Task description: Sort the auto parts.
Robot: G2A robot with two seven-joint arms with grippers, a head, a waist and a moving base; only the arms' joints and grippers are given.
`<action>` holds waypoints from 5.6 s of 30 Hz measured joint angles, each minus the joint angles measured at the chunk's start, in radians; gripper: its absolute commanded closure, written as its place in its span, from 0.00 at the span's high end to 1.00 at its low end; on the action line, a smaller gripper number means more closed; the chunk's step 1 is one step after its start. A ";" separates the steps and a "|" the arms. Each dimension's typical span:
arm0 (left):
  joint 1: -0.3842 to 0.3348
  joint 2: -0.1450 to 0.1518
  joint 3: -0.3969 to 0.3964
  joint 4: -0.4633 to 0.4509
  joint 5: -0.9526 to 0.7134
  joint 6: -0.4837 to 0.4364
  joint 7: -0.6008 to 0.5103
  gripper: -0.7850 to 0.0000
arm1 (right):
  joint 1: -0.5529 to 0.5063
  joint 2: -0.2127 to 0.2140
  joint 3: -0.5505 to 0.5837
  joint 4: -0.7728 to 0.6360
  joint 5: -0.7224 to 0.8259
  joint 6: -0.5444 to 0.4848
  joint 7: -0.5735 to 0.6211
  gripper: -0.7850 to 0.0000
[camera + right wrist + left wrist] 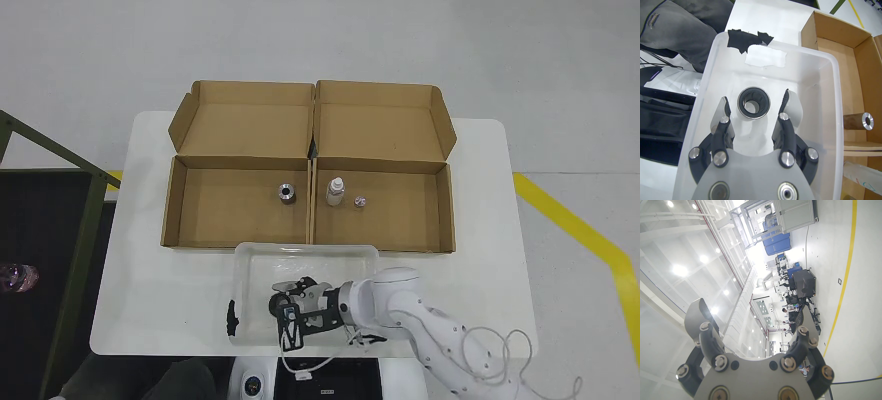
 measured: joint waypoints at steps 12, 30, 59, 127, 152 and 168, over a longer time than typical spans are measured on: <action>0.000 0.000 0.000 0.000 0.000 0.000 0.000 1.00 | 0.056 -0.017 -0.063 0.102 -0.012 0.044 -0.039 0.62; 0.000 0.000 0.000 0.000 0.000 0.000 0.000 1.00 | 0.107 -0.033 -0.109 0.169 0.013 0.057 -0.096 0.17; 0.000 0.000 0.000 0.000 0.000 0.000 0.000 1.00 | 0.119 -0.014 -0.003 0.045 0.162 0.042 -0.169 0.00; 0.000 0.000 0.000 0.000 0.000 0.000 0.000 1.00 | 0.469 -0.117 -0.100 0.492 0.260 0.223 -0.079 0.00; 0.000 0.000 0.000 0.000 0.000 0.000 0.000 1.00 | 0.510 -0.159 -0.148 0.604 0.244 0.200 -0.057 0.42; 0.000 0.000 0.000 0.000 0.000 0.000 0.000 1.00 | 0.486 -0.147 -0.096 0.505 0.236 0.173 -0.045 0.47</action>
